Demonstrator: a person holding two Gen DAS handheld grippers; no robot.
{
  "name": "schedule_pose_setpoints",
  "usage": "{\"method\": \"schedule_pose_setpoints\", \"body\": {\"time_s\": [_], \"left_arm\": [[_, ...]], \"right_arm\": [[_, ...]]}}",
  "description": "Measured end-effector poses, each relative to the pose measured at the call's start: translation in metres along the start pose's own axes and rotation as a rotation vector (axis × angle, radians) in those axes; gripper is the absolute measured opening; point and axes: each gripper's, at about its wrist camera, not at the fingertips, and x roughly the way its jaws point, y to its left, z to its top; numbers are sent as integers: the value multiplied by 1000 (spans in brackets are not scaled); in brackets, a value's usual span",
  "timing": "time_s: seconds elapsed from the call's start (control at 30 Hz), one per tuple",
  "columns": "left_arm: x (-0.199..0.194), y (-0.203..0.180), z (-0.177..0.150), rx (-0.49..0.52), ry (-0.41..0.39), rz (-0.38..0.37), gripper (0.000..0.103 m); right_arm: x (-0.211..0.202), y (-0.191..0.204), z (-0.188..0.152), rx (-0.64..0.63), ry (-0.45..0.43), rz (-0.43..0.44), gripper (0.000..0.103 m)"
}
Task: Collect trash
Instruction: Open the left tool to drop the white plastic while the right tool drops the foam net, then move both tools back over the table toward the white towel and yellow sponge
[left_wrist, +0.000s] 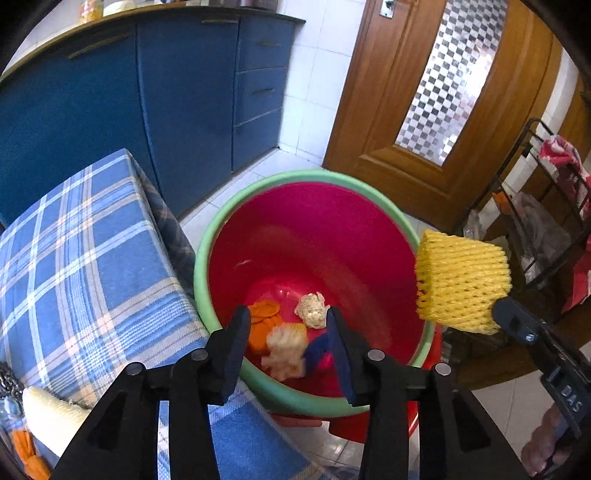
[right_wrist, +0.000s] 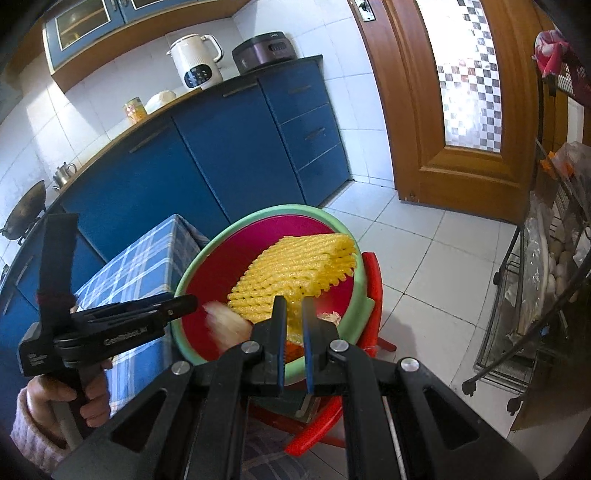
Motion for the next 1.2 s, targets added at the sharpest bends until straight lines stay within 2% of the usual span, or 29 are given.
{"method": "schedule_pose_setpoints", "body": {"time_s": [0.5,0.53,0.6,0.63,1.0,1.2], "left_arm": [[-24,27,-7,-84,-53,42,46],[-25,29,-8,-87,-53,43,46],[-28,31,-8,-101,-55,41,46],[-30,32,-8,-106,-56,41,46],[-77,37,-25,-125,-95,74,46],[-110,50,-42,-173,-120,107,46]], "right_arm": [[33,5,6,1,49,-18,18],[33,6,6,-1,51,-17,20],[32,8,5,-7,45,-21,33],[31,9,5,-7,41,-24,35],[-6,28,2,-21,3,24,36],[-31,48,-1,-48,-15,72,36]]}}
